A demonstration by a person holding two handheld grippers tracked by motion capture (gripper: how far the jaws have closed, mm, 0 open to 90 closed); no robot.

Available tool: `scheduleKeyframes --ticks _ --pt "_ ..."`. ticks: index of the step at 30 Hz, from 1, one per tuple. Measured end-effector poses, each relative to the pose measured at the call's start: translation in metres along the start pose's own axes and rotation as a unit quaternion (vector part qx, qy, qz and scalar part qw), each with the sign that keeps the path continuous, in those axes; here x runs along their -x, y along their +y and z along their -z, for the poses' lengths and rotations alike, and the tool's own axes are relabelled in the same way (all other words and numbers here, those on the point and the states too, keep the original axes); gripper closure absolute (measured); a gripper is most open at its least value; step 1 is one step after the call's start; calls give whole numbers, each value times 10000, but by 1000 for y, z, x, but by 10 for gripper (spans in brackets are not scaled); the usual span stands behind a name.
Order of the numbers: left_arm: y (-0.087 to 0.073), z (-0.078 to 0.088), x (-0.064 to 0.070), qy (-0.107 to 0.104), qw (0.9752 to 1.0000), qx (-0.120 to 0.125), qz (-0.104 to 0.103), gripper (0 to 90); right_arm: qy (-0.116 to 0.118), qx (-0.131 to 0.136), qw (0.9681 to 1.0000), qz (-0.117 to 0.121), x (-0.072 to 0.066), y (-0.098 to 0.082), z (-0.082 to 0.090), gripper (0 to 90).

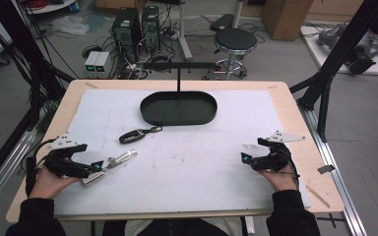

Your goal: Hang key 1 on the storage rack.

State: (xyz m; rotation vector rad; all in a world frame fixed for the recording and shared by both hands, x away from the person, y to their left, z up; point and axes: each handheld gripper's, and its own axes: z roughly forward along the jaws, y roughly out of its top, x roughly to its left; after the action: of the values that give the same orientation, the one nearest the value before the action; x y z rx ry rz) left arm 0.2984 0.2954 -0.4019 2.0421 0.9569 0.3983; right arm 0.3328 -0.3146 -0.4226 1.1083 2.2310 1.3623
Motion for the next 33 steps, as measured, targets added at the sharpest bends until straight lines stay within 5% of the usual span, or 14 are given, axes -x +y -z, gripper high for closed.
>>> scheduleKeyframes --ticks 16,20,24,33 --pt "32 -36 5 -183 9976 -534 -395 73 -134 42 9999 13 2 1 3 8" --pt "42 -48 11 -258 9946 -808 -604 73 -144 46 9999 33 0 1 4 8" --pt "47 -55 12 -269 9936 -897 -632 73 -155 50 9999 18 1 1 4 8" --pt "50 -75 16 -397 9861 -1418 -768 137 -160 25 9999 57 1 1 3 8"
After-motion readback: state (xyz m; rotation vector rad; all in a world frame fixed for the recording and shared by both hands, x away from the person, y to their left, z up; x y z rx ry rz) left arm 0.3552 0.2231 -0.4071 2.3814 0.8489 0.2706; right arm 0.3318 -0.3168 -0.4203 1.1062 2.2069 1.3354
